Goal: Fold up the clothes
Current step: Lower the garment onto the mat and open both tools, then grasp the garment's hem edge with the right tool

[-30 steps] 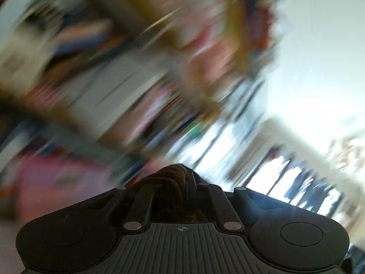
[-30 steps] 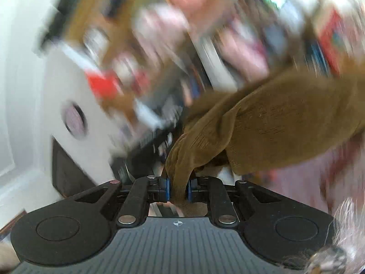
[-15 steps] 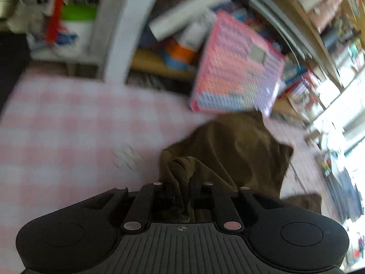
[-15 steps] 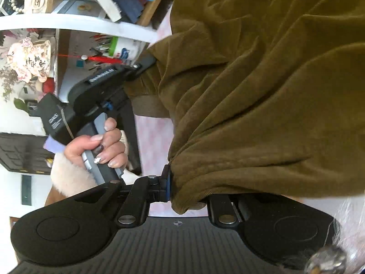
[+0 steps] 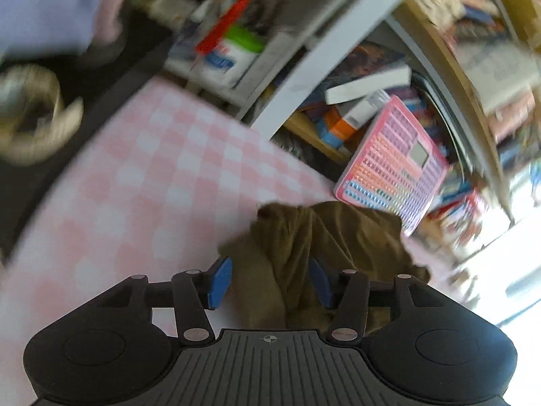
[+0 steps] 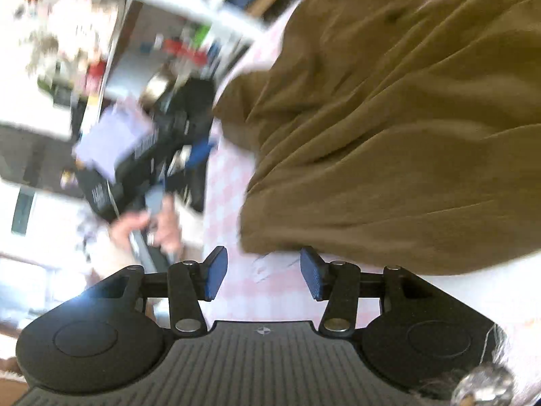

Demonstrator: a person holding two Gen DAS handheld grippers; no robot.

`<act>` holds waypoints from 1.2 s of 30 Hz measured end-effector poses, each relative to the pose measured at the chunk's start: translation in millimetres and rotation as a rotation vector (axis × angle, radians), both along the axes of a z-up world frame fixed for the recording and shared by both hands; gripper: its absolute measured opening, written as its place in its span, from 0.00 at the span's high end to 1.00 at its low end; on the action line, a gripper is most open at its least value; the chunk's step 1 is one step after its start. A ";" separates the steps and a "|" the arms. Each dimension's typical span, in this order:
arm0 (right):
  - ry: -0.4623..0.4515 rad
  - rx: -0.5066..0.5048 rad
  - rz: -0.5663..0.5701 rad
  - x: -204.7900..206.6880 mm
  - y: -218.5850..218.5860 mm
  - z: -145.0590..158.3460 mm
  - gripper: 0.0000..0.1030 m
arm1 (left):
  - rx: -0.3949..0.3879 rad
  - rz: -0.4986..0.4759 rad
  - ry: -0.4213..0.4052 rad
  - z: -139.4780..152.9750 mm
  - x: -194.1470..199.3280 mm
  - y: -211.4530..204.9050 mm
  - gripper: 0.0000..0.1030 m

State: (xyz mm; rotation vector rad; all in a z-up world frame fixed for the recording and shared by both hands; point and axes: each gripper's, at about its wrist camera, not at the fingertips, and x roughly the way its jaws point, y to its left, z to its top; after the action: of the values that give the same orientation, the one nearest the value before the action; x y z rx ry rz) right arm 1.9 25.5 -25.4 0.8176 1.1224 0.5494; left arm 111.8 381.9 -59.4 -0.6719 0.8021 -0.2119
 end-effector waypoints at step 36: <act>-0.182 -0.766 -0.290 -29.8 -167.7 -2.7 0.51 | 0.244 0.413 0.072 25.8 -119.8 -45.2 0.41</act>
State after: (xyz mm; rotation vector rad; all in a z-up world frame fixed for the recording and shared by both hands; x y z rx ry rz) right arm -27.9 -142.2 -28.1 0.2417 0.9186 -0.0671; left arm -8.1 336.7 -33.6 -0.6012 0.7258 0.2827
